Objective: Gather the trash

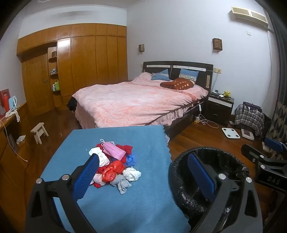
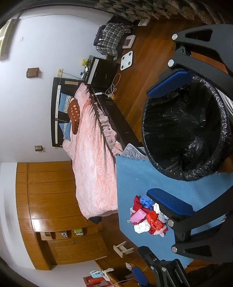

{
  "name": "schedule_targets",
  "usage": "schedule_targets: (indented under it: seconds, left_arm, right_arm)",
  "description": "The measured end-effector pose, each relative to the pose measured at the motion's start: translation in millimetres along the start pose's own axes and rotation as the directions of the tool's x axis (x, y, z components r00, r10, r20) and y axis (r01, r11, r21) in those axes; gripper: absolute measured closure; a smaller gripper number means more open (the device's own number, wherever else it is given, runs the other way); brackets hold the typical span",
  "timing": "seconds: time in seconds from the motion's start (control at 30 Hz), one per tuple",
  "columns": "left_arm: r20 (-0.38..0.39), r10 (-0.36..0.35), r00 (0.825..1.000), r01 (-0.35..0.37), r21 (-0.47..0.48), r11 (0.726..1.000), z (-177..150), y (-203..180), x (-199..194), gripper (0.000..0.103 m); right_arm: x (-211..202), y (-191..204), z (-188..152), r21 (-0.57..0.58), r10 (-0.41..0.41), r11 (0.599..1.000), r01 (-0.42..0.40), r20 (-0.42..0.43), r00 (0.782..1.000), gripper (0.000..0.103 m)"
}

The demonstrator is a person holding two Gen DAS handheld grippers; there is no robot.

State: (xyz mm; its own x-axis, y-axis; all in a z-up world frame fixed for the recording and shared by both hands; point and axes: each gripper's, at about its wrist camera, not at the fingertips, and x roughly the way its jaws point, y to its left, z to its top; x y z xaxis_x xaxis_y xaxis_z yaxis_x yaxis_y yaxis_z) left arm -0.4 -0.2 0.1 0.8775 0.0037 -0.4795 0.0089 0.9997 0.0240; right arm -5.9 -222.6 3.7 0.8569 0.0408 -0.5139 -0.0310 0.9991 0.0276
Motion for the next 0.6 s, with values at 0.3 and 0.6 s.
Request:
schedule_targets:
  seconds: [0.3,0.6]
  left_arm:
    - [-0.004,0.0,1.0,0.0,0.002,1.0,0.0,0.0,0.2,0.006]
    - [-0.004,0.0,1.0,0.0,0.003,1.0,-0.1,-0.1,0.2,0.006]
  right_arm:
    - [1.5,-1.0,-0.8,0.005,0.004,1.0,-0.004,-0.003,1.0,0.005]
    - [0.6,2.1,-0.4,0.004,0.003,1.0,-0.003,-0.003,1.0,0.005]
